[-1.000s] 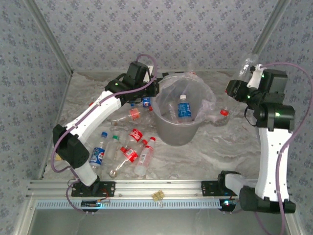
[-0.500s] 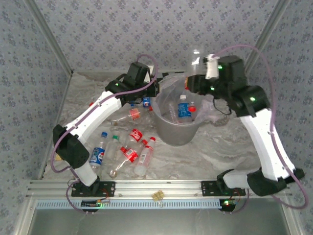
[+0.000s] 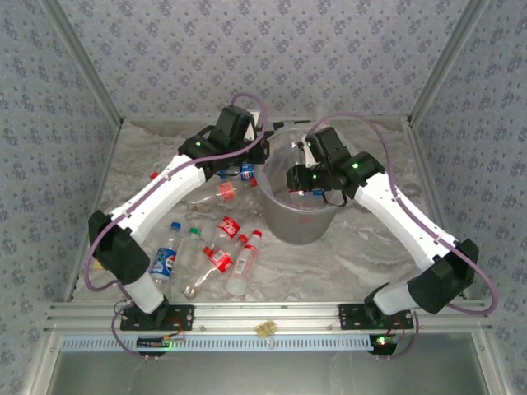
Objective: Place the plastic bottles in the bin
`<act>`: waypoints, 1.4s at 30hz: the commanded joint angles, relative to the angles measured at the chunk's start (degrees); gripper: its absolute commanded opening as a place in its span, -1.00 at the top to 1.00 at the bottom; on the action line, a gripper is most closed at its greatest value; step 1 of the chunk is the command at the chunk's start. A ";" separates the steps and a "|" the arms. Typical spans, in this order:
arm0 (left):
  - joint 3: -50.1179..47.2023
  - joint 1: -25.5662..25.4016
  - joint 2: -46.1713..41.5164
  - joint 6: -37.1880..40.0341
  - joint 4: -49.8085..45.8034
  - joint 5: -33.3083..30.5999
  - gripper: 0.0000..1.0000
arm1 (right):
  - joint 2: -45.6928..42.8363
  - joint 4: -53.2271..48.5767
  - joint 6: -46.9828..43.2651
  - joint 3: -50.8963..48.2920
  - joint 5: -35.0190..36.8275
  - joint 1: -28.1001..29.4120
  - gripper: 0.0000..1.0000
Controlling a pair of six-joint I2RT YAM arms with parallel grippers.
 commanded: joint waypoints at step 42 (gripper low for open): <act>-1.18 -2.62 -1.27 0.34 4.60 -3.01 1.00 | 21.22 14.72 4.43 -8.96 -12.28 1.01 0.27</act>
